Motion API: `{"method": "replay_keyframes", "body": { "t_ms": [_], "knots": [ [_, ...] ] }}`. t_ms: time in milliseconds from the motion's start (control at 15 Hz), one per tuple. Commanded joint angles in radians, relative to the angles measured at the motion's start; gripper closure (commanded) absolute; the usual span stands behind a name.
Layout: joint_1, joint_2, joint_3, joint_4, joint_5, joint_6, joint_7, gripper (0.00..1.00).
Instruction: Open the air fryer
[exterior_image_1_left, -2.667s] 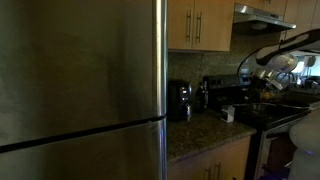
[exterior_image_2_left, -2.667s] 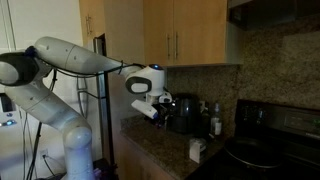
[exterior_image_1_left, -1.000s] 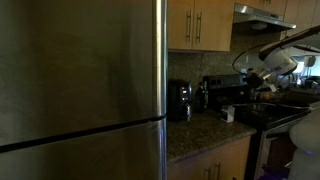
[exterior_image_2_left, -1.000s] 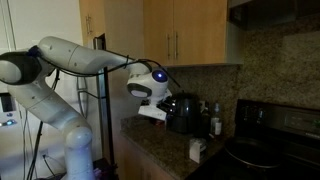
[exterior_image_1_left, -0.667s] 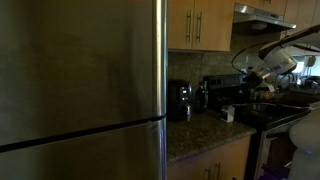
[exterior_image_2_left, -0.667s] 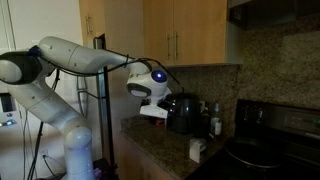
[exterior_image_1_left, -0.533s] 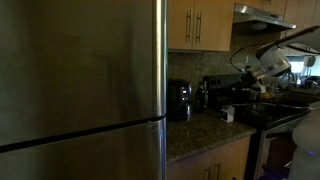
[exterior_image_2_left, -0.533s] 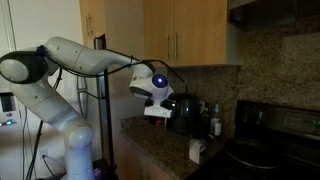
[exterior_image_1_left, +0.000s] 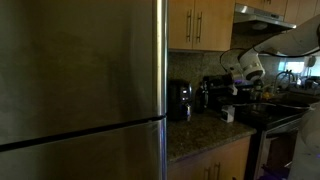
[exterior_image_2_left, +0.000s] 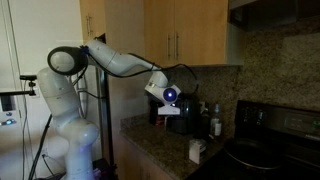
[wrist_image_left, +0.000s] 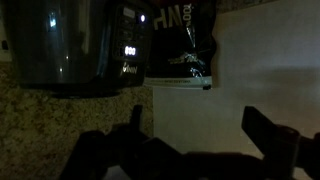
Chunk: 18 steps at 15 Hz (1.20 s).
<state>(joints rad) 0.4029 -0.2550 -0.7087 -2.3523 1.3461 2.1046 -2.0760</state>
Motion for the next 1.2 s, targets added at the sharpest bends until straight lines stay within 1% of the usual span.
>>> {"method": "replay_keyframes", "body": {
  "t_ms": [0, 133, 200, 333, 400, 467, 533, 667, 733, 867, 1000, 1067, 1133],
  "knots": [
    [-0.198, 0.070, 0.171, 0.009, 0.044, -0.067, -0.021, 0.00],
    [-0.209, 0.103, 0.174, 0.020, 0.046, -0.074, -0.028, 0.00],
    [-0.224, 0.130, 0.204, 0.005, 0.058, -0.057, -0.043, 0.00],
    [-0.296, 0.149, 0.322, -0.063, 0.088, -0.045, -0.056, 0.00],
    [-0.317, 0.162, 0.375, -0.101, 0.100, -0.020, -0.061, 0.00],
    [-0.333, 0.180, 0.425, -0.133, 0.112, 0.031, -0.063, 0.00],
    [-0.348, 0.206, 0.459, -0.157, 0.125, 0.053, -0.073, 0.00],
    [-0.368, 0.235, 0.516, -0.200, 0.196, 0.159, -0.094, 0.00],
    [-0.385, 0.216, 0.523, -0.167, 0.141, 0.090, -0.047, 0.00],
    [-0.388, 0.245, 0.546, -0.190, 0.170, 0.137, -0.063, 0.00],
    [-0.393, 0.247, 0.546, -0.191, 0.171, 0.139, -0.063, 0.00],
    [-0.395, 0.259, 0.552, -0.183, 0.283, 0.160, -0.138, 0.00],
    [-0.404, 0.274, 0.556, -0.176, 0.395, 0.135, -0.169, 0.00]
  ]
}}
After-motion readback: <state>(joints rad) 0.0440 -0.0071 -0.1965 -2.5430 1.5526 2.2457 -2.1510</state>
